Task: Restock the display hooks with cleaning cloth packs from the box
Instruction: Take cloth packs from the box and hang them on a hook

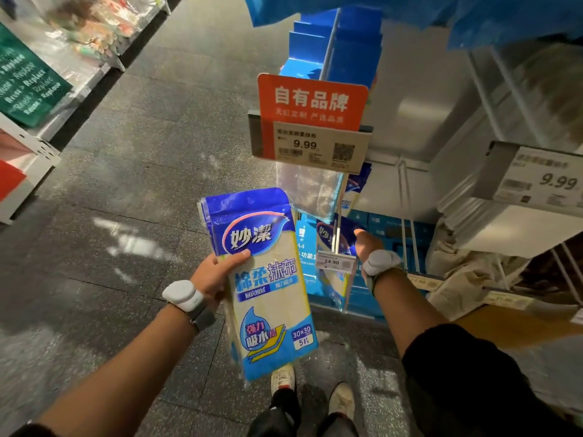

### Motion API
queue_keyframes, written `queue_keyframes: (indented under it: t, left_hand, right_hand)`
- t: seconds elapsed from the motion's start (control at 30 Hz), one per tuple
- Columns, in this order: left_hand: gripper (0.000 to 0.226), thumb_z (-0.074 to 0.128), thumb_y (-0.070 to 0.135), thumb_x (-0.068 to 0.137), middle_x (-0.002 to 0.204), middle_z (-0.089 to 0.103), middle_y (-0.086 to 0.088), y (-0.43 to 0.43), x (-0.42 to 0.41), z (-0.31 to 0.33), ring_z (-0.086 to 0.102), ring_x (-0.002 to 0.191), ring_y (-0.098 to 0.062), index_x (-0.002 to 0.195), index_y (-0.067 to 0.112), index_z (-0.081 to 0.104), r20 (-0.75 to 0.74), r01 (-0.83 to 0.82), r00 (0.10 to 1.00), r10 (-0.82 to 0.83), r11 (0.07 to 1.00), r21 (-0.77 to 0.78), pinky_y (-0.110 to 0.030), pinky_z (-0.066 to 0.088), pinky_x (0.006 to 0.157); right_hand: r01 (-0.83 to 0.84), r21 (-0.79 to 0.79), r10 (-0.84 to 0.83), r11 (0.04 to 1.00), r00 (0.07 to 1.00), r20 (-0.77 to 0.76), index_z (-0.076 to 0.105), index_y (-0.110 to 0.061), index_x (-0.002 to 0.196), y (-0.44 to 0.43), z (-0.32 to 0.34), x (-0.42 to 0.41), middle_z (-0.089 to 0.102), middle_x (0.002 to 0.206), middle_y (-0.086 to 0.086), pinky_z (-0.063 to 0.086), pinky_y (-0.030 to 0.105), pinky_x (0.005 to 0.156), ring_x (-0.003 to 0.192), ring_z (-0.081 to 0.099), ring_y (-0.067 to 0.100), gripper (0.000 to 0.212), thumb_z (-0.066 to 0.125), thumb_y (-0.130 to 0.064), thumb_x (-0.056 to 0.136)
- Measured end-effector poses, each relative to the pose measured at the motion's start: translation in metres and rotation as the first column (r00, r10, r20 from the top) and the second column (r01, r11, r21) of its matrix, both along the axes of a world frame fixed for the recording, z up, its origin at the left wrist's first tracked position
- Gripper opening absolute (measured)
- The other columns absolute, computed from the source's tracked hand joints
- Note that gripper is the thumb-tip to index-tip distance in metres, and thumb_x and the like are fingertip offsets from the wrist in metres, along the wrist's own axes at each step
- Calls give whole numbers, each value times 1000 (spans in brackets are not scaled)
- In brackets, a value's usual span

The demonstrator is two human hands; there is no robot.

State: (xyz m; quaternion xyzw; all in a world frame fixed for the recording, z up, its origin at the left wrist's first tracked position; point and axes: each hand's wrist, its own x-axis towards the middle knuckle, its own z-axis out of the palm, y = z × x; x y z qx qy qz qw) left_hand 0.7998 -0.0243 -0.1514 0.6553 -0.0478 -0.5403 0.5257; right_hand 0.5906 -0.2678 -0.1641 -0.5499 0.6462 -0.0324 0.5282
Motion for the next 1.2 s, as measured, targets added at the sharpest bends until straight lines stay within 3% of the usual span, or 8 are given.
queue_keyframes:
  t: [0.1, 0.23, 0.33, 0.47, 0.57, 0.97, 1.07, 1.2]
  left_hand:
    - [86, 92, 50, 58, 117, 74, -19, 5, 1, 6, 73, 105, -42, 127, 9, 62, -3, 23, 1000, -23, 1000, -6, -58, 58, 93]
    - [103, 97, 54, 48, 122, 71, -24, 11, 1, 11, 69, 109, -48, 131, 6, 60, -37, 36, 999, -37, 998, -42, -60, 55, 96]
    - [101, 97, 51, 49, 123, 70, -25, 13, -1, 14, 70, 106, -45, 132, 7, 59, -98, 50, 994, -58, 996, -77, -56, 58, 90]
    - [92, 96, 48, 52, 120, 72, -24, 16, -10, 23, 75, 95, -38, 127, 8, 62, -144, 132, 978, -148, 984, -117, -46, 62, 77]
    - [91, 95, 50, 56, 125, 69, -27, 18, -16, 29, 74, 97, -38, 128, 7, 61, -134, 175, 972, -191, 977, -120, -47, 61, 81]
    - [123, 94, 71, 24, 101, 77, -21, 20, -28, 30, 78, 79, -35, 123, 8, 61, -188, 123, 971, -147, 984, -131, -41, 63, 62]
    - [98, 78, 73, 65, 118, 74, -22, 15, -38, 34, 76, 95, -37, 141, 16, 56, -212, 64, 972, -97, 985, -160, -45, 63, 70]
    - [62, 44, 62, 97, 85, 79, -16, 9, -39, 39, 78, 67, -28, 116, 7, 68, -163, 43, 986, -47, 999, -34, -37, 62, 54]
  right_hand:
    - [-67, -92, 64, 993, 997, -40, 56, 2, 135, -2, 10, 3, 53, 142, 24, 41, 33, 101, 131, 50, 36, 42, 44, -25, 105]
    - [78, -432, -58, 898, 997, 59, 68, -8, 111, 17, 26, 9, 68, 105, 10, 51, 34, 83, 96, 64, 26, 40, 66, -40, 87]
    - [34, -526, 104, 850, 968, 230, 69, -14, 87, 38, 46, 23, 64, 77, -2, 45, 22, 64, 66, 57, 6, 20, 64, -33, 92]
    - [-103, -294, 203, 950, 920, 335, 67, -9, 85, 58, 68, 44, 70, 72, -3, 47, 10, 50, 60, 66, 1, 43, 64, -52, 91]
    - [-120, -78, 140, 990, 917, 374, 65, -6, 82, 62, 70, 54, 77, 81, 13, 60, 29, 61, 66, 75, 18, 56, 69, -62, 83]
    - [31, 164, -108, 986, 869, 483, 58, -4, 104, 68, 59, 23, 78, 99, 10, 60, 49, 89, 90, 77, 30, 36, 61, -38, 95]
    - [99, 213, -199, 972, 828, 524, 60, -2, 109, 68, 56, 14, 77, 105, 12, 55, 58, 94, 96, 75, 33, 38, 59, -38, 96]
    - [197, 283, -326, 939, 772, 546, 66, -6, 115, 67, 52, -1, 77, 106, 12, 54, 59, 96, 97, 74, 35, 39, 65, -37, 91]
